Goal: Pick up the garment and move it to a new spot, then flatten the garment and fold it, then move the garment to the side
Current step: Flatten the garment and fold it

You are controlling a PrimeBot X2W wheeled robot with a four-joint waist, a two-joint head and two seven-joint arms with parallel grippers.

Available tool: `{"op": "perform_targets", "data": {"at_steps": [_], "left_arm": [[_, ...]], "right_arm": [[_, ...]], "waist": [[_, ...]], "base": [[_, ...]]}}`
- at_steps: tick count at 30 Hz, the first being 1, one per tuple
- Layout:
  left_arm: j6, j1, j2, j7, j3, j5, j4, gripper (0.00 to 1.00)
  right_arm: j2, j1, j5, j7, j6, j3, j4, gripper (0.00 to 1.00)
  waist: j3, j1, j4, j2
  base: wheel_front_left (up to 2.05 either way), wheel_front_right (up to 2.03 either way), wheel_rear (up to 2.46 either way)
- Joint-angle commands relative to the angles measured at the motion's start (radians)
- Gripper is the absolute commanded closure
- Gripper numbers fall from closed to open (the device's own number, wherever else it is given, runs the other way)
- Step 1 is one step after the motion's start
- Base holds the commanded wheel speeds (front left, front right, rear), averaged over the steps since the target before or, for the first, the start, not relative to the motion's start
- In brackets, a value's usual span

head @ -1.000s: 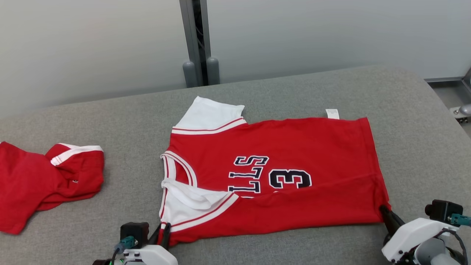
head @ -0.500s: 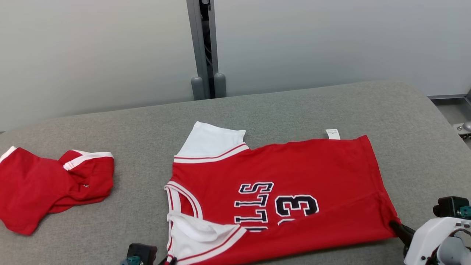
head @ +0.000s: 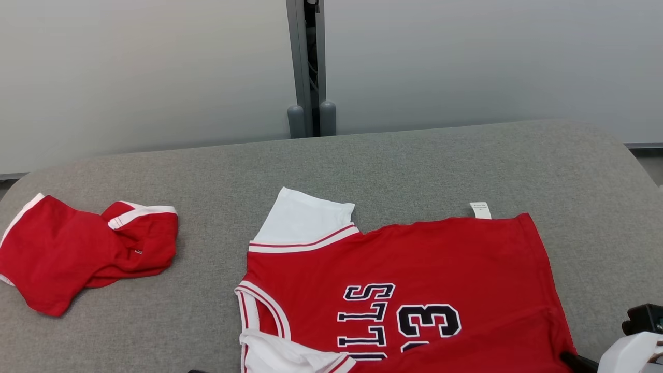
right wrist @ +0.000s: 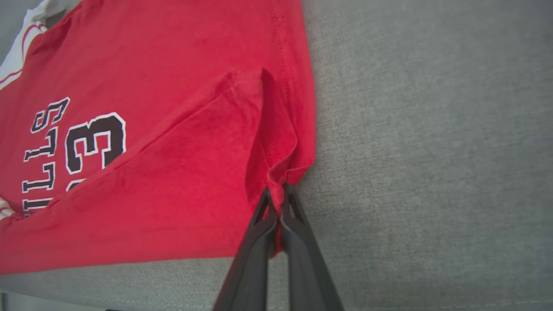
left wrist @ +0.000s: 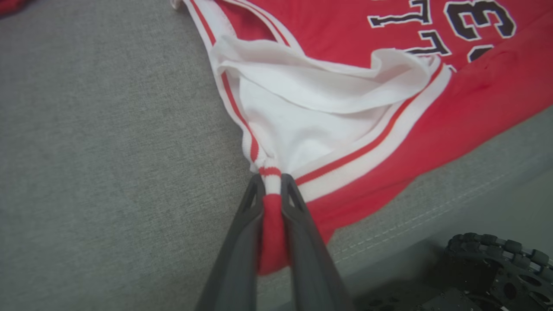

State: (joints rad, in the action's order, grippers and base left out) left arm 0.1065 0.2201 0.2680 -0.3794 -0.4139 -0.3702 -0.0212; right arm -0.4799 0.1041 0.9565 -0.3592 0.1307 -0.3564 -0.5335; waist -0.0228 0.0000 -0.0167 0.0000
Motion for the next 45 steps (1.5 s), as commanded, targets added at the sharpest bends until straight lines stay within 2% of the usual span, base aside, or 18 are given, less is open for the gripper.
{"op": "perform_targets", "data": {"at_steps": [1,6,7,8,9,16,19,23,29,30,35,37,40,45], "left_arm": [[0.003,0.003,0.005,-0.003,0.002,-0.002,0.005,1.00],[0.006,0.013,0.005,-0.003,-0.006,-0.003,0.012,1.00],[0.007,0.014,0.005,-0.004,-0.006,-0.003,0.012,1.00],[0.012,0.014,0.006,-0.005,-0.005,-0.003,0.012,0.99],[0.020,0.014,0.007,-0.007,-0.001,0.001,0.011,0.01],[0.049,-0.022,0.017,-0.003,0.038,-0.010,0.047,0.00],[0.066,-0.062,0.014,0.041,0.076,-0.008,0.073,0.00],[0.084,-0.129,-0.011,0.148,0.132,-0.015,0.091,0.00],[0.068,-0.209,-0.054,0.343,0.187,-0.034,0.056,0.00],[0.068,-0.209,-0.054,0.343,0.187,-0.034,0.056,0.00],[0.060,-0.254,-0.063,0.515,0.204,0.003,-0.005,0.00],[0.065,-0.262,-0.084,0.571,0.214,-0.003,-0.042,0.00],[0.057,-0.279,-0.103,0.610,0.213,-0.001,-0.100,0.00],[0.049,-0.304,-0.129,0.629,0.208,-0.008,-0.206,0.00]], "right_arm": [[-0.005,-0.013,-0.009,-0.005,0.000,0.013,0.005,1.00],[0.012,-0.058,-0.039,-0.044,0.000,0.077,0.034,1.00],[0.019,-0.063,-0.046,-0.049,0.000,0.095,0.035,0.65],[0.027,-0.070,-0.051,-0.061,0.000,0.112,0.037,0.13],[0.033,-0.075,-0.060,-0.070,0.000,0.125,0.042,0.00],[0.065,-0.069,-0.154,-0.074,0.000,0.244,0.082,0.00],[0.072,-0.049,-0.220,-0.042,0.000,0.293,0.106,0.00],[0.098,-0.020,-0.297,0.058,0.000,0.337,0.170,0.00],[0.137,0.024,-0.393,0.271,0.000,0.306,0.258,0.00],[0.137,0.024,-0.393,0.271,0.000,0.306,0.258,0.00],[0.169,0.053,-0.476,0.454,0.000,0.267,0.268,0.00],[0.186,0.056,-0.528,0.525,0.000,0.243,0.252,0.00],[0.229,0.064,-0.563,0.588,0.000,0.227,0.234,0.00],[0.277,0.072,-0.590,0.618,0.000,0.202,0.199,0.00]], "waist": [[0.001,0.0000,0.001,0.0000],[0.003,0.0000,-0.003,0.0000],[0.004,0.0000,-0.004,0.0000],[0.004,0.0000,-0.005,0.0000],[0.004,0.0000,-0.006,0.0000],[0.010,0.0000,-0.017,0.0000],[0.016,0.0000,-0.021,0.0000],[0.026,0.0000,-0.033,0.0000],[0.052,0.0000,-0.069,0.0000],[0.052,0.0000,-0.069,0.0000],[0.076,0.0000,-0.103,0.0000],[0.085,0.0000,-0.114,0.0000],[0.095,0.0000,-0.126,0.0000],[0.115,0.0000,-0.146,0.0000]], "base": [[0.00,0.00,0.00],[0.00,0.00,0.00],[0.00,0.00,0.00],[0.00,0.00,0.00],[0.00,0.00,0.00],[0.00,0.00,0.00],[0.00,0.00,0.00],[0.00,0.00,0.00],[0.00,0.00,0.00],[0.00,0.00,0.00],[0.00,0.00,0.00],[0.00,0.00,0.00],[0.00,0.00,0.00],[0.00,0.00,0.00]]}}
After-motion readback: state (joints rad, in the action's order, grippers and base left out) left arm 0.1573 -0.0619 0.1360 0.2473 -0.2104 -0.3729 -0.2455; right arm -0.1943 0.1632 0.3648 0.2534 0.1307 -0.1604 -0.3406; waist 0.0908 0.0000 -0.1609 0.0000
